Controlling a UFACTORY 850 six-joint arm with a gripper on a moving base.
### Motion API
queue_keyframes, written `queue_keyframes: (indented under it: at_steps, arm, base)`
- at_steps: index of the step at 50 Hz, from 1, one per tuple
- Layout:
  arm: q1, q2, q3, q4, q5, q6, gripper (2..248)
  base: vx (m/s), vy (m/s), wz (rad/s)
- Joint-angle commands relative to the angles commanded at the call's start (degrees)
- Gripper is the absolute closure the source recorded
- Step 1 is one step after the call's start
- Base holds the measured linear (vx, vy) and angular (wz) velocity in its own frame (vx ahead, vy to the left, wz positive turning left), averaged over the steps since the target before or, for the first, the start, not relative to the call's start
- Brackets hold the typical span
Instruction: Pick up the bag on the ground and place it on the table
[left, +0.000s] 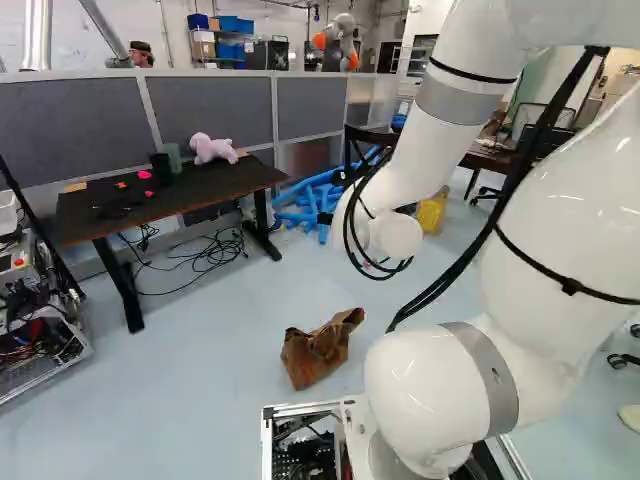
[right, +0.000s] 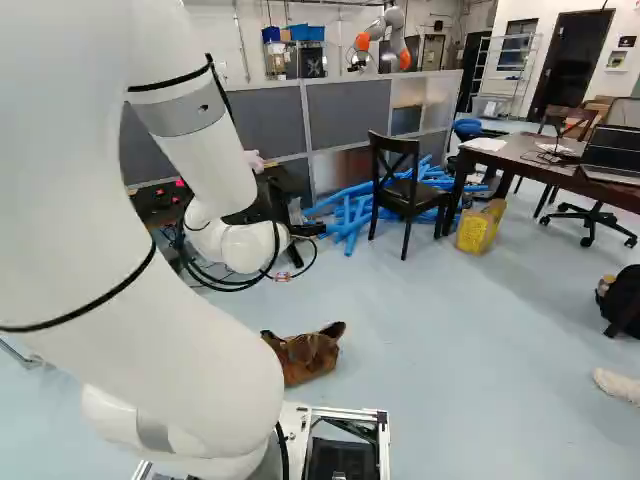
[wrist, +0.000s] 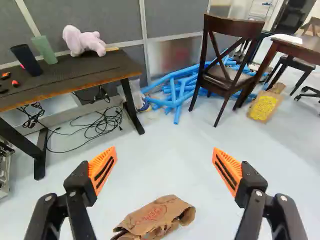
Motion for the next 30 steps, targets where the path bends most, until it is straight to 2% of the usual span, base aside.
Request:
queue_keyframes:
  at_steps: [16, 30]
  arm:
    - [2.15, -6.13, -3.79, 1.17, -2.27, 0.00, 3]
    - [4.34, -11.13, -6.97, 1.87, -6.52, 0.00, 3]
  base:
    - [0.000, 0.000, 0.000]
    - [0.000, 0.000, 0.000]
